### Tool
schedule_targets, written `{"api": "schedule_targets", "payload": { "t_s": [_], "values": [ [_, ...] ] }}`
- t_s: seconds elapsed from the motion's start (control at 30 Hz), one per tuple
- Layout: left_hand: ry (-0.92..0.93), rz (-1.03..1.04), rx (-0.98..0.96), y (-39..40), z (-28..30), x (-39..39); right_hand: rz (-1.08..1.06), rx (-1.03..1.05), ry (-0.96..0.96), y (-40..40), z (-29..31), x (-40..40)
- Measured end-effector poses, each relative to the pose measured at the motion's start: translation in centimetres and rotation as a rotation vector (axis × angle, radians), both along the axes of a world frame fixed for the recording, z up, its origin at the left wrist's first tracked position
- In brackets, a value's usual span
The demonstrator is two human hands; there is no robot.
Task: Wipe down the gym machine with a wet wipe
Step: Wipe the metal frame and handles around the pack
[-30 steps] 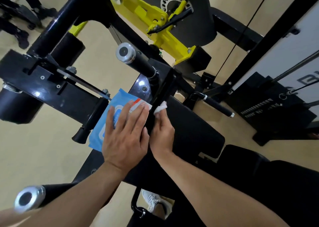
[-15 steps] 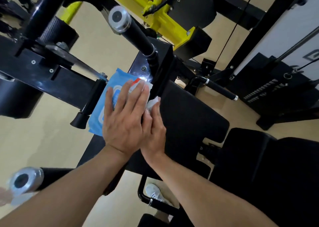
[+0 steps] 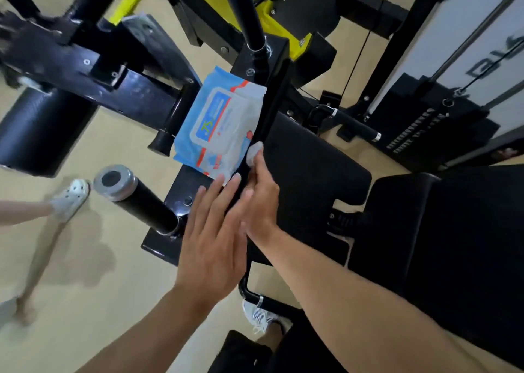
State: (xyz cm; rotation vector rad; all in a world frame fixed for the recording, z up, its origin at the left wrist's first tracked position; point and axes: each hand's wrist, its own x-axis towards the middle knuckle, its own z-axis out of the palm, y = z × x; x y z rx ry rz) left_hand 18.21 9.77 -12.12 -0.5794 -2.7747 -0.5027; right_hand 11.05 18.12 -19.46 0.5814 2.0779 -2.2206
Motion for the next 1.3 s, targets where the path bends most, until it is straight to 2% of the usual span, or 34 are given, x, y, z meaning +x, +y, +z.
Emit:
{"api": "schedule_targets", "payload": {
  "t_s": [0.1,0.13,0.2,0.3,0.37,0.47,0.57,0.63,0.77,0.83,0.9,1.0,1.07,1.13,1.3],
  "values": [
    [-0.042,0.048,0.007,-1.2,-1.6,3.6,0.086,-0.060,-0.042,-1.1,0.8,5.2],
    [-0.047,0.063,0.006,-1.5,-1.9,4.4,0.081,-0.010,-0.002,-1.0,1.0,5.5],
    [-0.053,0.097,-0.002,-2.1,-2.1,5.4,0.017,0.105,-0.012,-0.5,0.2,3.5],
    [-0.041,0.163,-0.023,-3.5,-2.1,6.5,-0.033,0.137,-0.099,0.9,0.5,-0.9],
    [-0.027,0.200,-0.032,-4.7,-2.2,7.6,-0.046,0.181,-0.124,0.2,0.8,-0.5],
    [-0.058,0.259,0.027,-6.5,-2.8,9.1,-0.045,0.203,-0.023,-3.4,1.4,6.1],
    [-0.121,0.209,0.061,-7.9,-3.3,9.6,0.040,0.171,0.082,-5.8,2.0,12.4],
    [-0.122,0.198,0.091,-8.6,-3.1,9.2,0.025,0.194,0.061,-5.5,1.5,11.5],
    [-0.085,0.179,0.101,-9.4,-2.5,8.5,-0.038,0.258,-0.133,-2.2,0.3,3.3],
    [-0.090,0.173,0.110,-9.4,-2.6,8.6,-0.064,0.300,-0.150,-2.0,0.2,2.4],
    [-0.106,0.182,0.126,-9.3,-2.8,8.8,-0.077,0.324,-0.081,-4.2,0.5,5.9],
    [-0.146,0.186,0.131,-9.3,-2.8,8.8,0.027,0.281,0.004,-7.6,0.9,14.1],
    [-0.170,0.185,0.145,-9.4,-2.7,8.8,0.040,0.279,0.030,-7.6,1.4,16.0],
    [-0.190,0.183,0.171,-9.3,-2.6,9.0,0.038,0.292,-0.018,-6.3,1.8,13.5],
    [-0.212,0.209,0.204,-8.7,-2.5,9.4,-0.049,0.210,-0.231,-0.9,1.6,0.9]
  ]
}}
